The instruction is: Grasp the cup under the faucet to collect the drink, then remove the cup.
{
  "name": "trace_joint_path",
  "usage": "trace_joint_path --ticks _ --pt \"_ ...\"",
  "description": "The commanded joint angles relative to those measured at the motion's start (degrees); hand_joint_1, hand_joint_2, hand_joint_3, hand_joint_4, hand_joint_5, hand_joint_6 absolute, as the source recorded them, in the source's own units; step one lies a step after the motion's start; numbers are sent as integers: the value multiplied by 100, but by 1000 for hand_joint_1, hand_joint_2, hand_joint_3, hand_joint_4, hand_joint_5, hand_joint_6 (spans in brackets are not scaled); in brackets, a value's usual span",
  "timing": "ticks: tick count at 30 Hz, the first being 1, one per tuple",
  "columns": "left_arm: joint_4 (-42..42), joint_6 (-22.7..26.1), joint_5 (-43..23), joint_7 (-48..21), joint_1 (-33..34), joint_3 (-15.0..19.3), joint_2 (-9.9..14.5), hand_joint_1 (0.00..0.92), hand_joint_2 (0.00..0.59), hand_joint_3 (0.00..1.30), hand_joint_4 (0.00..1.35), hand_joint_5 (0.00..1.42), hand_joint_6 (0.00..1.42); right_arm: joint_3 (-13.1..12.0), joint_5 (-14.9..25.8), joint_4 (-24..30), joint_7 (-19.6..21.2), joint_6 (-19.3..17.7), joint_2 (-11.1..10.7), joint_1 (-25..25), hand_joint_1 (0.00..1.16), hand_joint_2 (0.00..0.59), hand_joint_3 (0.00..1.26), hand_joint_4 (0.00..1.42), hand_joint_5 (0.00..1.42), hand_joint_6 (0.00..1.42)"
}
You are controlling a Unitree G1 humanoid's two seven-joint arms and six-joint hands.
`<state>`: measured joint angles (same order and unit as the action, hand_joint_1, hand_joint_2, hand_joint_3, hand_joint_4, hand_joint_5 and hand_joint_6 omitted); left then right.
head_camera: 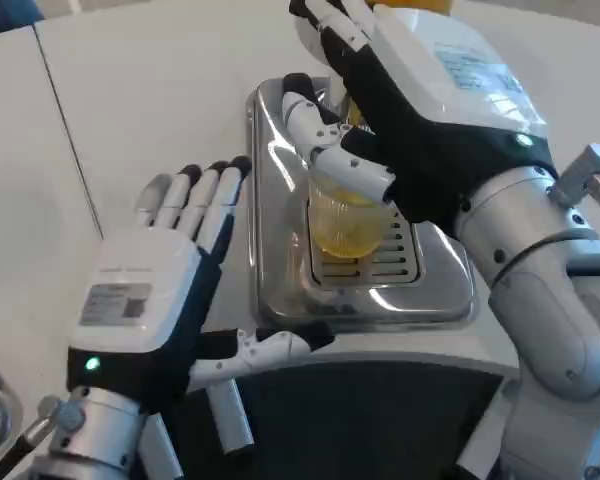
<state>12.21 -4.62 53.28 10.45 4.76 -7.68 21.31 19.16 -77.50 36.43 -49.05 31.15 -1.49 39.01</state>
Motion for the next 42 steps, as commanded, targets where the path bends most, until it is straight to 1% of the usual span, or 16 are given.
trace_joint_path --ticks 1,4,7,10,13,16,20,22,25,27,30,33,35,36,38,42 --pt "-150 119 53 12 118 -191 -131 46 16 0 0 0 0 -67 -5 -16 -73 -121 74 -213 0 583 78 0 0 0" --pt "-228 157 83 -8 192 -303 -172 46 16 0 0 0 0 -170 53 29 22 -135 124 -313 0 582 82 0 0 0" --pt "-322 156 92 -5 231 -354 -127 46 16 0 0 0 0 -295 133 90 120 -130 205 -405 0 584 80 0 0 0" --pt "-359 142 86 3 241 -352 -93 46 16 0 0 0 0 -518 357 219 493 28 458 -651 0 586 77 0 0 0" --pt "-379 152 75 -4 252 -365 -89 46 16 0 0 0 0 -658 530 215 739 127 650 -834 0 586 41 0 0 0" --pt "-394 167 88 14 255 -400 -114 45 16 0 0 0 0 -791 810 255 1170 210 873 -1066 0 586 4 0 0 0" --pt "-398 187 72 29 263 -425 -112 40 20 0 0 0 0 -855 1193 438 1991 134 1021 -1340 0 586 0 0 0 0" --pt "-424 191 59 36 290 -426 -104 39 23 0 0 0 0 -852 1386 524 2376 58 1028 -1466 0 586 0 0 0 0" --pt "-454 180 43 43 336 -420 -90 38 26 0 0 0 0 -855 1742 656 2942 -129 970 -1690 0 586 0 0 0 0" --pt "-471 171 37 54 354 -419 -87 37 26 0 0 0 0 -855 1937 718 3164 -213 924 -1810 0 586 0 0 0 0" --pt "-496 163 33 79 364 -423 -93 35 28 0 0 0 0 -849 2311 832 3547 -419 897 -2156 0 586 0 0 0 0" --pt "-525 150 23 121 372 -421 -101 30 29 0 0 0 0 -845 2620 884 3827 -562 800 -2418 0 586 0 0 0 0" --pt "-574 120 -1 189 395 -418 -112 28 29 0 0 0 0 -863 2953 945 4052 -750 736 -2802 0 586 0 0 0 0" --pt "-603 89 -32 227 408 -416 -120 28 42 0 0 0 0 -869 3098 972 4123 -830 704 -2980 0 586 0 0 0 0" --pt "-689 -42 -202 390 425 -379 -167 29 48 0 0 0 0 -859 3306 1027 4202 -905 651 -3242 0 586 0 0 0 0" --pt "-808 -140 -374 545 504 -385 -170 34 49 0 0 0 0 -953 3803 1175 4327 -1249 450 -3821 0 586 0 0 0 0"
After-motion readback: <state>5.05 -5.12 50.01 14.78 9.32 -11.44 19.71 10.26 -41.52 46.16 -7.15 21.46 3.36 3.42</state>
